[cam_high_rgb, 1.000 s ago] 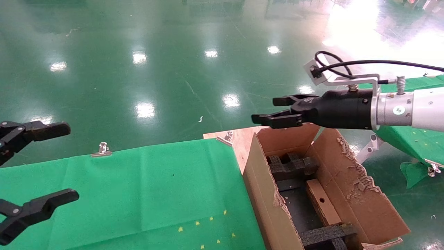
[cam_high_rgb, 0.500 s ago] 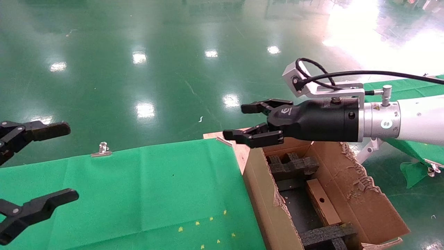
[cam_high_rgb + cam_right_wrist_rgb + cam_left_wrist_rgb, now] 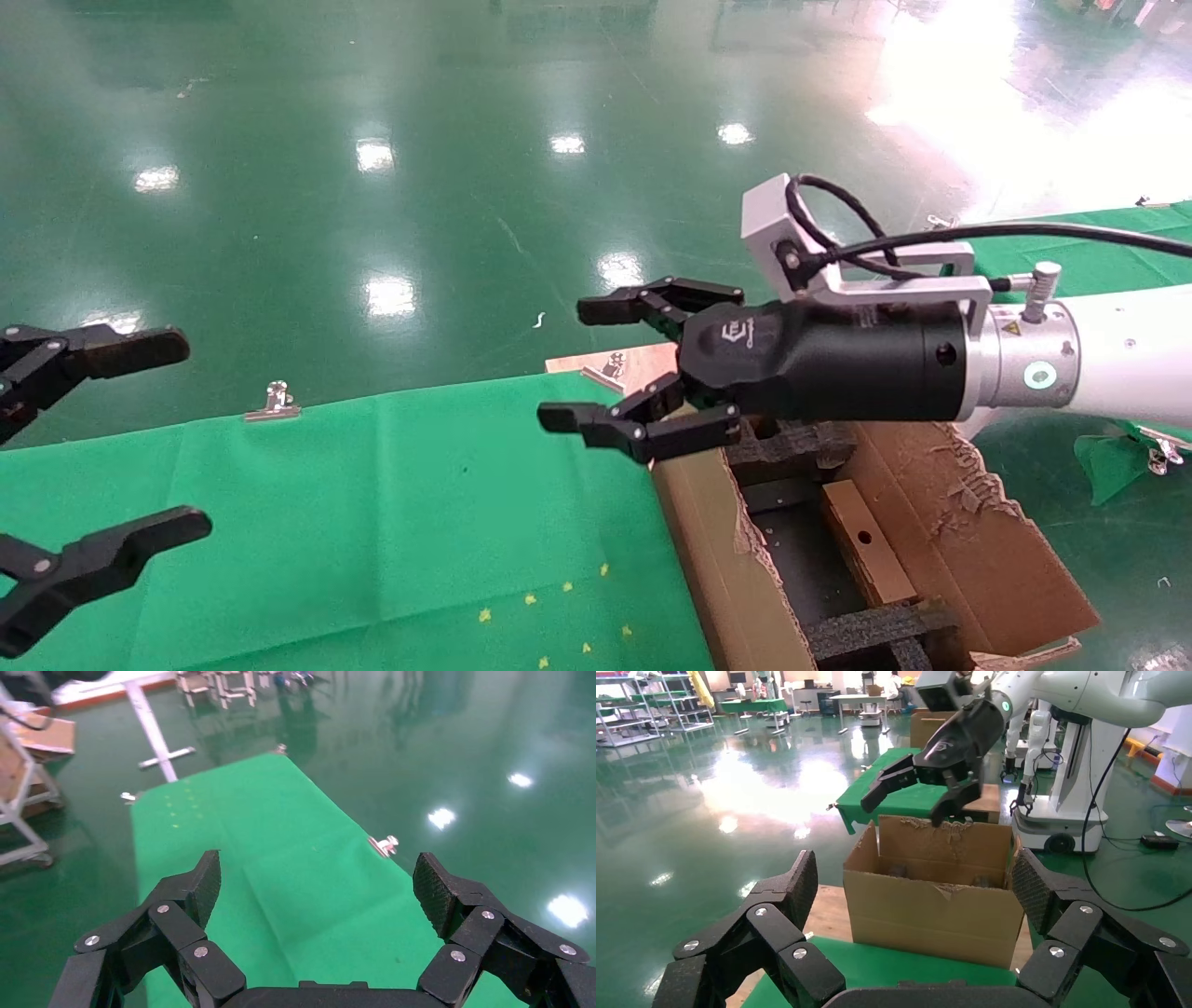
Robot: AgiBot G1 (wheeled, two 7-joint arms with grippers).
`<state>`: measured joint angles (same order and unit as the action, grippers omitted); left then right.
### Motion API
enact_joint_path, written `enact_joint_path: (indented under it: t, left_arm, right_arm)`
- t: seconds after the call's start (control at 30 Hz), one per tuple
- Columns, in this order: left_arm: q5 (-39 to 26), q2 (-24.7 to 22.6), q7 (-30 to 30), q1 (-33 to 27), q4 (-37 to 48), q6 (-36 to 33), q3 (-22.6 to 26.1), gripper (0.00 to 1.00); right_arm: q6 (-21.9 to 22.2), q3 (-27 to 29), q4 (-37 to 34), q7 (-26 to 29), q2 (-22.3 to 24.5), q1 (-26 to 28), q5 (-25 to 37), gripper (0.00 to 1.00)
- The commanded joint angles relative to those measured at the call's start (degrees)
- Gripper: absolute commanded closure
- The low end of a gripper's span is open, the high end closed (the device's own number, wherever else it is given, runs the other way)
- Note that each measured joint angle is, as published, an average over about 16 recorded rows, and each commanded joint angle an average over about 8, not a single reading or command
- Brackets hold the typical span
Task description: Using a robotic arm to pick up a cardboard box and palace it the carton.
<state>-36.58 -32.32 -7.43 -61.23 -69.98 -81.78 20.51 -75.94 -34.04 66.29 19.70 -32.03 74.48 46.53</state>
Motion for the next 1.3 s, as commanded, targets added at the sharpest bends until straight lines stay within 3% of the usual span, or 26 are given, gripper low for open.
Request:
enact_joint_path:
  t: [0.03, 0.73, 1.3]
  left_arm:
    - [0.0, 0.0, 0.0, 0.0, 0.0, 0.0, 0.0, 0.0]
    - [0.0, 0.01, 0.0, 0.01, 0.01, 0.01, 0.0, 0.0]
    - [0.01, 0.01, 0.0, 0.02, 0.02, 0.02, 0.0, 0.0]
  right_arm:
    - [-0.94, 1.73, 0.7, -0.86, -0.29, -1.24, -0.45, 0.0]
    - [-10.13, 18.56, 7.62, -9.21, -3.17, -13.36, -4.96, 0.0]
    - [-10.13, 18.57, 7.57, -9.17, -3.17, -13.39, -5.02, 0.0]
